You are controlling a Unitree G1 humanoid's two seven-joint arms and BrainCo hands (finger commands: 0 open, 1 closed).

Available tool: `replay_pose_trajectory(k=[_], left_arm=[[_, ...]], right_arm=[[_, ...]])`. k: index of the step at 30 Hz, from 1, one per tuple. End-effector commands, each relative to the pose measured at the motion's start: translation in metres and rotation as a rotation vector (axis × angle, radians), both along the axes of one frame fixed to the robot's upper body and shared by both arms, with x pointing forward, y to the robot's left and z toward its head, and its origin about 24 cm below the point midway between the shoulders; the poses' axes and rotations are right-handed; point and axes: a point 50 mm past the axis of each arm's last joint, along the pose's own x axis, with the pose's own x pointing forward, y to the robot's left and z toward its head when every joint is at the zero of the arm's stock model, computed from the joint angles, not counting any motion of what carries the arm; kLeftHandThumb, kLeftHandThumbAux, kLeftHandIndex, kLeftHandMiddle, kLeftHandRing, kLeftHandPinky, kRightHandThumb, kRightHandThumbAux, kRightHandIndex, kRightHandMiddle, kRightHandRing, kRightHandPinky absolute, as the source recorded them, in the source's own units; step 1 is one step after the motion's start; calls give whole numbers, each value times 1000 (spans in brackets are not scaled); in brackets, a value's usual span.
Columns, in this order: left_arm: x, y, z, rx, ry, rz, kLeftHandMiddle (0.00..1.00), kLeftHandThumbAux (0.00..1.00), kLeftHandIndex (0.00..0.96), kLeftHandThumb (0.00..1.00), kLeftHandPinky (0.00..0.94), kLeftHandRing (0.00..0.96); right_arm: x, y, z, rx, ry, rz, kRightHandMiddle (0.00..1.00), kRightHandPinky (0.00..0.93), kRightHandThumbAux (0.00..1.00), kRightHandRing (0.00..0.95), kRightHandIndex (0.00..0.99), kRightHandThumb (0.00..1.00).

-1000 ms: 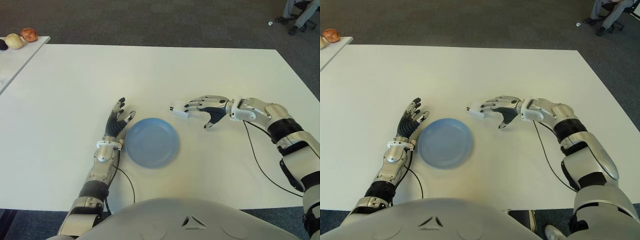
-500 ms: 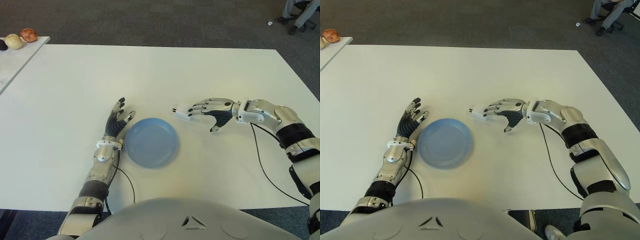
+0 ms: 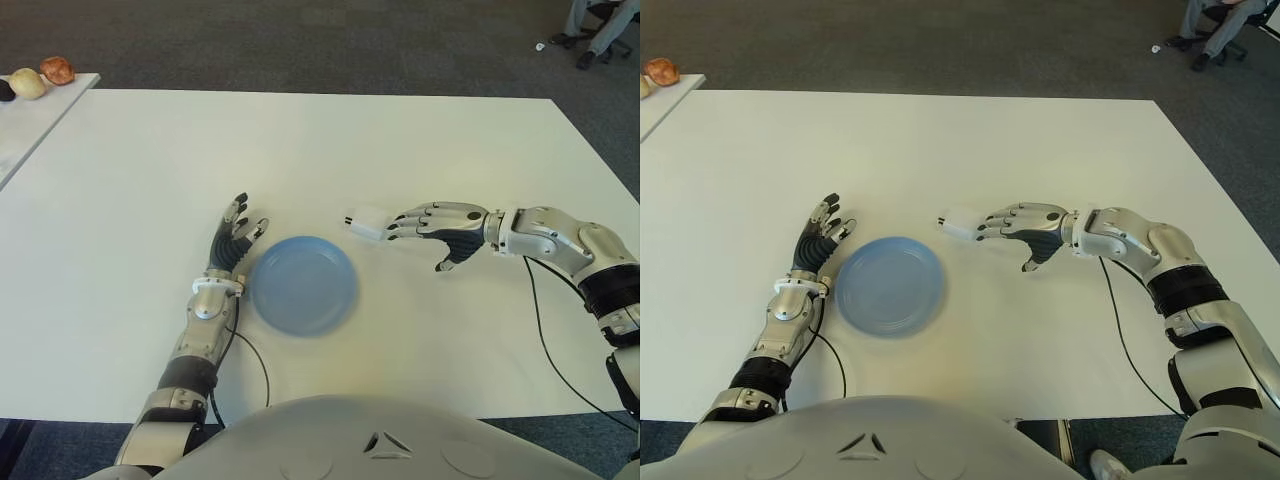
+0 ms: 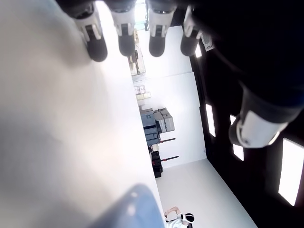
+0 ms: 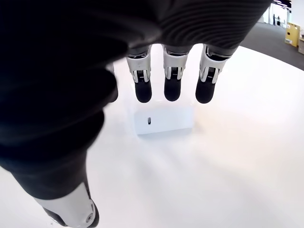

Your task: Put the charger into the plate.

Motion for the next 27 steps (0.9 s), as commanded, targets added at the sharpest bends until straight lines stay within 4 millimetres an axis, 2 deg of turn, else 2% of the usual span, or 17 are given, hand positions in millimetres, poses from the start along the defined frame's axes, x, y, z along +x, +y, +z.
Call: replay_pose_trajectory(k=[1,17,27], left_arm=[[-28,1,-35,-12,219,11,49,553,55,0,0,20],[-28,2,-36,-7,222,8,49,560,54,0,0,22],[-28,2,-37,-2,224,4,46,552,47,0,0,20]], right_arm=[[-6,-2,-1,-9,10,-5,82,59,822,60,42,0],[-18,-3,-4,-1,30,-2,83,65,807,60,43,0],[-18,-3,-2,-1,42,-20,72,61,788,52,36,0]])
